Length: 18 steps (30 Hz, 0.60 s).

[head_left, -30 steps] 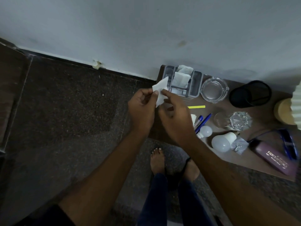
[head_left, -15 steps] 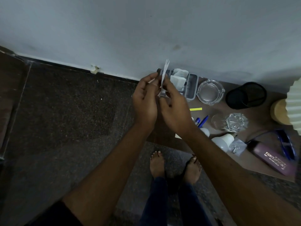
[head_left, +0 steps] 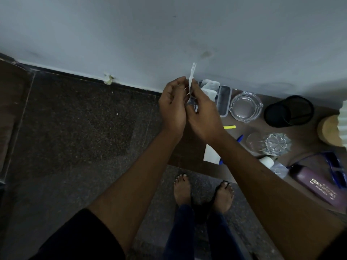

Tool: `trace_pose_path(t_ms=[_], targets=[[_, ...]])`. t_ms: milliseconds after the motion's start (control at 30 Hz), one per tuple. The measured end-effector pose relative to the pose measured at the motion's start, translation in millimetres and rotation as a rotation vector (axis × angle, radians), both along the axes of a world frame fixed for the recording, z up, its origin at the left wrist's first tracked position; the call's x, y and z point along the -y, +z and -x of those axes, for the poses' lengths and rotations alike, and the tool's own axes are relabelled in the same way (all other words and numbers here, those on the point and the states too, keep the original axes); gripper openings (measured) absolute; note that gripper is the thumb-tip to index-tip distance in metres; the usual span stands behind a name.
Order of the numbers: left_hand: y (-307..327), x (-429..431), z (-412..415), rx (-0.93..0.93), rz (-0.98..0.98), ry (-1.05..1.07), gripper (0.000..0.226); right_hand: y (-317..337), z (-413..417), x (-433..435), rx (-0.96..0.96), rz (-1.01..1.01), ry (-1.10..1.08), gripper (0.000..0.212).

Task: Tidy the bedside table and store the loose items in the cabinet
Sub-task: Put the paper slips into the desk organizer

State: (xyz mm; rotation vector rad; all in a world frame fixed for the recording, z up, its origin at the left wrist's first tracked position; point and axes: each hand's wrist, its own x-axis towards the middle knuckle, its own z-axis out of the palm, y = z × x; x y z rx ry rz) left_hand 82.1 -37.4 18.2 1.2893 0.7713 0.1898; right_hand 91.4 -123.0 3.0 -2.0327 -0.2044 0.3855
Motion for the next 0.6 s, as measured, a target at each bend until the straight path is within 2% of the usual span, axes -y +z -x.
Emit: trace_pose_path(t_ms=[167,333,600], targets=[[-10,-5,-2,-0.051,-0.064,-0.034,0.025,-7,-4,-1,-0.052,0.023,0.024,0.063],[-13,-8,0,-0.101,-0.076,-0.046,0.027,-12,-5,-1,-0.013,0.102,0.028,0.064],[-11,-10,1,-0.107,-0.113,-0.011,0.028,-11,-5,1,-0.042,0.084,0.041,0.061]])
